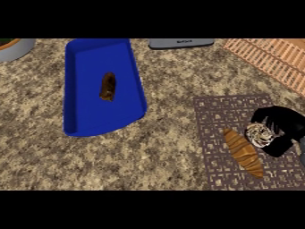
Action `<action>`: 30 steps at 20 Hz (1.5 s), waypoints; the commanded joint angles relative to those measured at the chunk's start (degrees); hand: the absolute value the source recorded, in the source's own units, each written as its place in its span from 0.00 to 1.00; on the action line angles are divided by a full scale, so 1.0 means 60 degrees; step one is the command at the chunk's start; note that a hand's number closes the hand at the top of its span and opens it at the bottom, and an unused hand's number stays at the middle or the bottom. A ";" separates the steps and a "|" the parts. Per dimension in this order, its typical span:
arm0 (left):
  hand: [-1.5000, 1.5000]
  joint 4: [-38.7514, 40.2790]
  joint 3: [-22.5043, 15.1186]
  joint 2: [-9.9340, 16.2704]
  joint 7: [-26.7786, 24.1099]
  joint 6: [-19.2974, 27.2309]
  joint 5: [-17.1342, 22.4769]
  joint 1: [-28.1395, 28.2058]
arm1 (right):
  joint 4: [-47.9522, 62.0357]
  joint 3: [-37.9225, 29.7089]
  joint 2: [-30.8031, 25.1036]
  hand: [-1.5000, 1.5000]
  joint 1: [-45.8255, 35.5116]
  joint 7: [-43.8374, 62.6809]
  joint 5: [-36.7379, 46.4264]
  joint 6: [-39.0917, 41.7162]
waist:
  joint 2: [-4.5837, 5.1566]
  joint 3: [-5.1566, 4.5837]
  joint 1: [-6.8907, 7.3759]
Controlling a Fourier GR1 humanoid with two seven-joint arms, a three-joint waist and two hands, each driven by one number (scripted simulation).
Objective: Pick the cupcake from the placemat and place it in the tiered shelf
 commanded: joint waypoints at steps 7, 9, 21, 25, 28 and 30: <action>0.50 -0.1872 0.0058 -0.0103 -0.1410 -0.0007 -0.0047 -0.2665 | 0.0182 -0.0932 0.0476 1.00 -0.0740 0.0618 0.0384 -0.1933 | -0.0118 0.0106 -0.0346; 0.50 -0.1769 0.0021 -0.0142 -0.1256 -0.0102 -0.0128 -0.2424 | 0.0422 -0.1167 0.0842 1.00 -0.1039 0.1860 0.0529 -0.2354 | -0.0146 0.0052 -0.0295; 0.50 -0.1914 -0.0003 -0.0277 -0.1108 -0.0557 -0.0244 -0.2392 | 0.0787 -0.2133 0.1653 1.00 -0.3660 0.6062 0.2430 -0.5395 | -0.0279 -0.0064 0.0228; 0.50 -0.1960 -0.0007 -0.0309 -0.1137 -0.0613 -0.0354 -0.2661 | 0.0969 -0.2017 0.1770 1.00 -0.4445 0.7085 0.3388 -0.5950 | -0.0191 -0.0060 0.0335; 0.50 -0.1920 -0.0070 -0.0384 -0.1048 -0.0633 -0.0424 -0.2863 | 0.1155 -0.2001 0.1879 1.00 -0.5084 0.7771 0.3963 -0.6148 | -0.0112 -0.0068 0.0364; 0.50 -0.1871 -0.0098 -0.0465 -0.1166 -0.0673 -0.0448 -0.2928 | 0.1395 -0.2086 0.1732 1.00 -0.5485 0.8194 0.4399 -0.6168 | -0.0089 -0.0064 0.0432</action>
